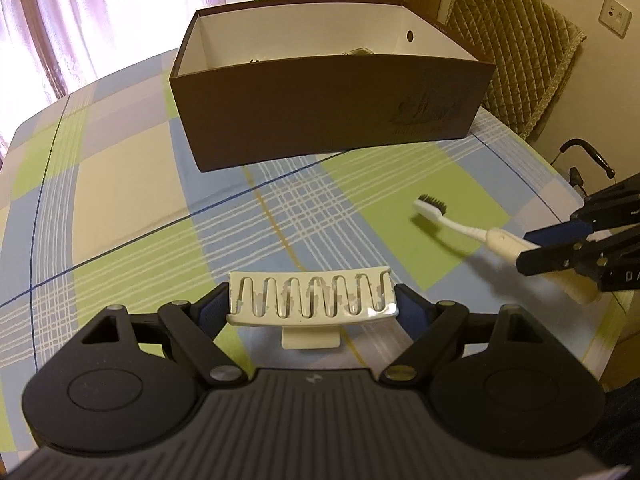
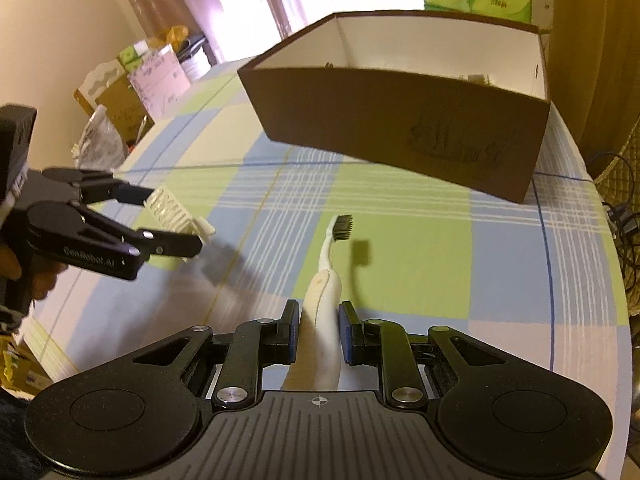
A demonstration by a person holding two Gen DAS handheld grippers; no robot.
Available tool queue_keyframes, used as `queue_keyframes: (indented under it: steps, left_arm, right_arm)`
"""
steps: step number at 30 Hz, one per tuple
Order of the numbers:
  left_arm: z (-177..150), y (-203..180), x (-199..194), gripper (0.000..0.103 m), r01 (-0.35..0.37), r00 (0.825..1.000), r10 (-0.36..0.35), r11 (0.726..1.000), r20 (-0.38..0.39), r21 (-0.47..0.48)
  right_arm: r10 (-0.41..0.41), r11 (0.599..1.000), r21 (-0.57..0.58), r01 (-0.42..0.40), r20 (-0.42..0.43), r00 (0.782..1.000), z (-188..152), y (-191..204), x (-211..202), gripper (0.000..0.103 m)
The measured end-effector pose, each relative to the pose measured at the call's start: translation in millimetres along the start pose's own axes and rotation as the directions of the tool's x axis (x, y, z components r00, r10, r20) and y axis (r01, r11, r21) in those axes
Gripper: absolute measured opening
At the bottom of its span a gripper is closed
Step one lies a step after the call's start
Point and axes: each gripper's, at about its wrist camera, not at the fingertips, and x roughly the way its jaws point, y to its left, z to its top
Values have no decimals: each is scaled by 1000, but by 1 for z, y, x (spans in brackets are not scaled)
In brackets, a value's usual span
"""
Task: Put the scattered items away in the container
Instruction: 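Lift and carry the white holder and toothbrush with both tools over the box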
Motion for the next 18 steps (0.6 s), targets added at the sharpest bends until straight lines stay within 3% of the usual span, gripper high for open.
queue_keyframes:
  steps: [18]
  left_arm:
    - [33,-2,-22,82,37,995,-38,999,94,10]
  right_arm:
    - [24,999,-35,-21,111,993,33,-6,-31,23]
